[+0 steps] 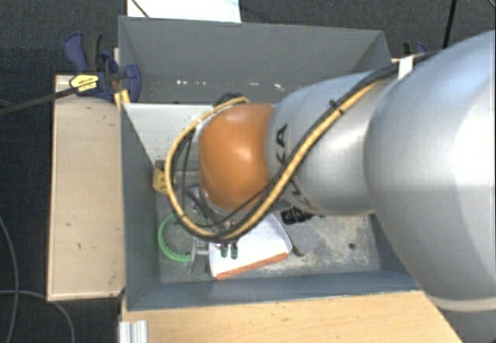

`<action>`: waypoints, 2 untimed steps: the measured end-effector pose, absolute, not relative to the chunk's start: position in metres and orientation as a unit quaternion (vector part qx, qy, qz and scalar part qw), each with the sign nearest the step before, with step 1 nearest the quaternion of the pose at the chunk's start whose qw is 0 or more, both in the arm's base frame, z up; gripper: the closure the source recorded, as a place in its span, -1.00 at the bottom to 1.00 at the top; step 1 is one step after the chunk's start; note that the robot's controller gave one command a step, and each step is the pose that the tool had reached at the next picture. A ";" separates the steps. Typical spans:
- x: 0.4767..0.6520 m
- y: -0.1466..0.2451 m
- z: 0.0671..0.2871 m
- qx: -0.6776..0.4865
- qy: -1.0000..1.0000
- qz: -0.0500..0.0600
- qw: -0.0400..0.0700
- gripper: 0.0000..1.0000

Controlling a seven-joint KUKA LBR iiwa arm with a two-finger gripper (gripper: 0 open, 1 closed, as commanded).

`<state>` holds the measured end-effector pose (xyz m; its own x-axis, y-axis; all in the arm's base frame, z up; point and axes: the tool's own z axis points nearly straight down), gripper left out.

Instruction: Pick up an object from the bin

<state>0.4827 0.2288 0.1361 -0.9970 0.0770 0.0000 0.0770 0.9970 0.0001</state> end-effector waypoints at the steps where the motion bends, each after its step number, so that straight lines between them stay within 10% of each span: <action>1: 0.485 0.228 0.129 0.043 0.999 0.000 -0.001 -1.00; 2: 0.487 0.226 0.085 0.109 0.994 0.000 0.000 -1.00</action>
Offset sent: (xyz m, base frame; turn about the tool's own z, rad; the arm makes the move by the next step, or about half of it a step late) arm 0.0047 -0.0050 -0.0661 0.1048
